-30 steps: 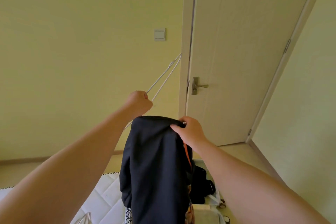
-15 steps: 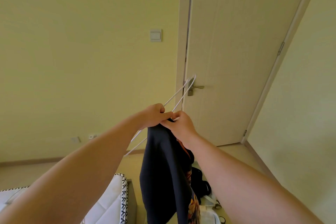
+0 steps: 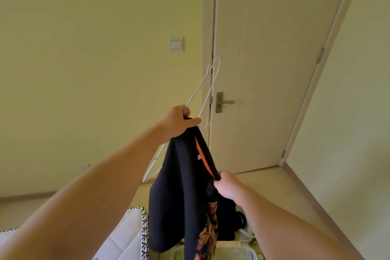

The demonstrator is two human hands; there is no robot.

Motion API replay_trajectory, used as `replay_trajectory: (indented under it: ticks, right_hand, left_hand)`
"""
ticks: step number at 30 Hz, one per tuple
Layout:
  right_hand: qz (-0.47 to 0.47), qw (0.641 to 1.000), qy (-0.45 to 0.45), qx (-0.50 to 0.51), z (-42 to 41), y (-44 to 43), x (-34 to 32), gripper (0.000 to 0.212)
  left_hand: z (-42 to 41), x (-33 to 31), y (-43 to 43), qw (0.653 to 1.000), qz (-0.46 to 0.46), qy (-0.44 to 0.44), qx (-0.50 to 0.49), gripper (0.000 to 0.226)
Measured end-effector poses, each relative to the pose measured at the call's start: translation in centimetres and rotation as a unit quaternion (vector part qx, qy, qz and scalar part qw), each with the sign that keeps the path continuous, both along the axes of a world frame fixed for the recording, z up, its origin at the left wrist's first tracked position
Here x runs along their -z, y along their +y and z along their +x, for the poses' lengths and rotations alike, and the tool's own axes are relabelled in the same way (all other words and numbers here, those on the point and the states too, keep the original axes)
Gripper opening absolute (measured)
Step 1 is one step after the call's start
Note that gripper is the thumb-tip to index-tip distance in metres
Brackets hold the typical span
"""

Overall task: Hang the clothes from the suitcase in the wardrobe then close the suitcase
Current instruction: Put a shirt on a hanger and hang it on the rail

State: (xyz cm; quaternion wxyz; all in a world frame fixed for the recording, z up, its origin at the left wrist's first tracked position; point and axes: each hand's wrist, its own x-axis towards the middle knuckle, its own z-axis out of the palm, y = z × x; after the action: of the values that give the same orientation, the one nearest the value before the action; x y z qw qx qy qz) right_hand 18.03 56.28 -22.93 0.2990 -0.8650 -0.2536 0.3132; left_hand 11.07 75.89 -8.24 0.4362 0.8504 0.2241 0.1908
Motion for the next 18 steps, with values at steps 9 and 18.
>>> replay_trajectory:
  ticks: [9, 18]
  right_hand:
    - [-0.011, 0.993, 0.116, 0.034, 1.9, 1.9, -4.8, 0.024]
    - [0.254, 0.964, 0.023, 0.078, 3.0, 4.5, -12.4, 0.024]
  left_hand:
    - [-2.7, 0.2, 5.6, 0.986, 0.044, 0.033, -0.157, 0.030]
    - [-6.9, 2.9, 8.8, 0.987, 0.000, 0.043, -0.155, 0.041]
